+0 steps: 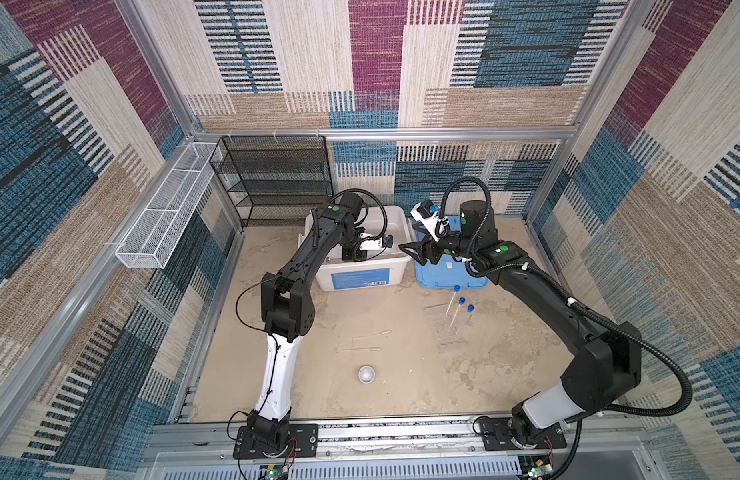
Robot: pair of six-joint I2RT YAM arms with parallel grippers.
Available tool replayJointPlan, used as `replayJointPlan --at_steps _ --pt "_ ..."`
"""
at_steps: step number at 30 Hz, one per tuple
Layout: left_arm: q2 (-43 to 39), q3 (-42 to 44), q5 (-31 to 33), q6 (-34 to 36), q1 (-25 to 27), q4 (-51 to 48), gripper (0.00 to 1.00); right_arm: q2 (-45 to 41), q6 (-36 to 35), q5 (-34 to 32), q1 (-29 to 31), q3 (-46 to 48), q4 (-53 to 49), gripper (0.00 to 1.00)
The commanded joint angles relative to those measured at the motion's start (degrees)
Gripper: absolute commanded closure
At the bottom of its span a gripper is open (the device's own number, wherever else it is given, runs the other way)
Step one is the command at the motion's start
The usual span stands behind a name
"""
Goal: Organize the chemistry lab equipment
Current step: 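Carry the spatula with left gripper over the white bin and lower it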
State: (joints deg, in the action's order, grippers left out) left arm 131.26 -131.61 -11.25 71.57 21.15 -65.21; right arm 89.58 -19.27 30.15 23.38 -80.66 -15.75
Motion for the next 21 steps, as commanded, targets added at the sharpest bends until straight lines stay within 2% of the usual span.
replayJointPlan --at_steps 1,16,21 --pt "1.2 -0.7 -0.7 -3.0 -0.2 -1.1 1.0 1.1 0.6 -2.7 0.0 -0.8 -1.4 0.23" --pt "5.3 2.0 -3.3 -2.9 -0.1 -1.1 1.0 6.8 1.2 -2.1 0.0 -4.0 -1.0 0.25" --pt "6.4 3.7 -1.9 -3.5 0.2 -1.1 1.0 7.7 1.1 -3.1 0.1 -3.8 -0.5 0.25"
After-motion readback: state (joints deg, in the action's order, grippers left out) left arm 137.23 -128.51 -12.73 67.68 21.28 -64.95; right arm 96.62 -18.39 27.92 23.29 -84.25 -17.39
